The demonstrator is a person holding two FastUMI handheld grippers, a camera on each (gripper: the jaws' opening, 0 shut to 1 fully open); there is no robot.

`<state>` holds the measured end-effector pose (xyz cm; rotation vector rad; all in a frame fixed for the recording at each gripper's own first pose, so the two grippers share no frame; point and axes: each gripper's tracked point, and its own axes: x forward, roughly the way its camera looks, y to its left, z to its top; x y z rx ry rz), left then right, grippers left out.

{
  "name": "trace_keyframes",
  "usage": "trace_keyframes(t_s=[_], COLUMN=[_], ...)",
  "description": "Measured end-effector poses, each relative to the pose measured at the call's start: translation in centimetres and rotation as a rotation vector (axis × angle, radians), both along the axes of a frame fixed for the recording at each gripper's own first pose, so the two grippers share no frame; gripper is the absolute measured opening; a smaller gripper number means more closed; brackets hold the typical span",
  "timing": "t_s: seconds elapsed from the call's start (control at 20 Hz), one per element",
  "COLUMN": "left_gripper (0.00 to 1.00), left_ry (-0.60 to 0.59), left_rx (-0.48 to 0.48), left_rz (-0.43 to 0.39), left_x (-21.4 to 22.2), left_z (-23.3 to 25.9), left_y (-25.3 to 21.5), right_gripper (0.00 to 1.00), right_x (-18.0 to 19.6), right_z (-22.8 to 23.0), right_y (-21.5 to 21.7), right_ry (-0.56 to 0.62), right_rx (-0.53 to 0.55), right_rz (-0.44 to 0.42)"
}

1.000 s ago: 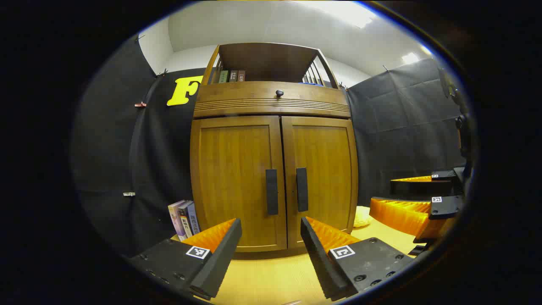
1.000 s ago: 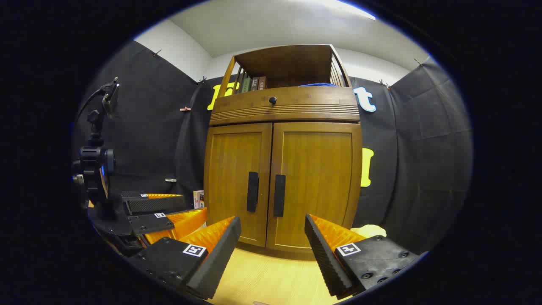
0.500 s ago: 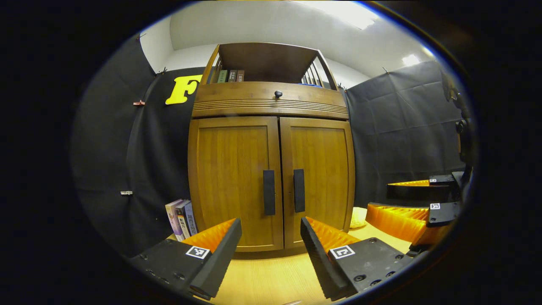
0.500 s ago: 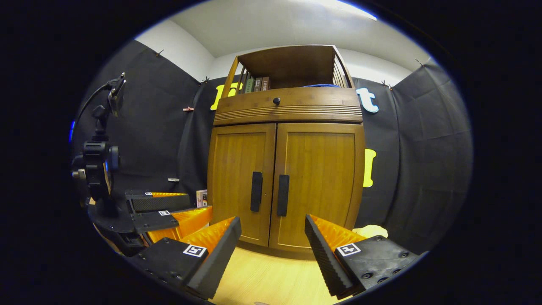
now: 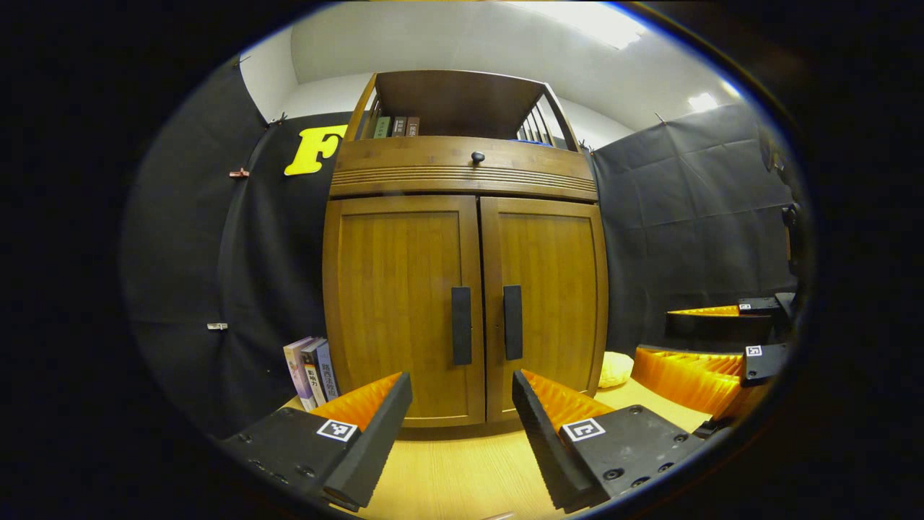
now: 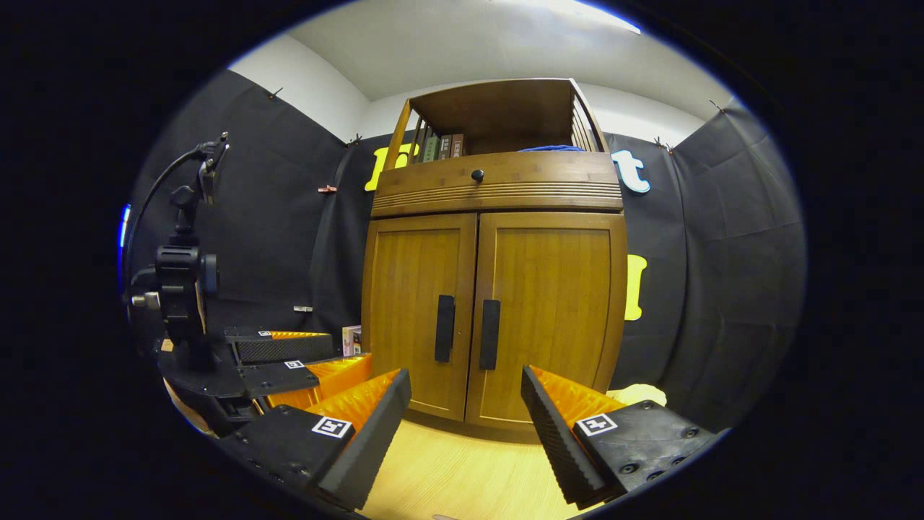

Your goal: Open the right door of the double-door shoe cabinet with the right hand, and open the left door with the left hand.

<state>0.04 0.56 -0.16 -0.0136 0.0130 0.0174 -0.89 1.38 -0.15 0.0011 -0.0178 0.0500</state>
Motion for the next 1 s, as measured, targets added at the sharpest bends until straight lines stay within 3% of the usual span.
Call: trace_keyframes(t_s=[0.35,0.75,1.0], left_gripper=[0.89,0.91,0.91], left_ry=[-0.003,-0.015,-0.007], left_rx=[-0.010,-0.009,-0.023], left_rz=[0.005,0.001,-0.001], left_x=[0.1,-0.4,-0.5], left_z=[-0.1,0.1,-0.1], left_y=[0.3,0.9,1.7], right_gripper=[0.97,0.98,1.00], right_x=[1.7,7.4,12.3], right_z=[1.0,0.0,0.0], right_y=[0.0,0.7,-2.0], right_ry=[-0.031,-0.032,-0.059], right_rx=[0.055,0.120,0.174], right_rz=[-0.003,0.012,-0.070])
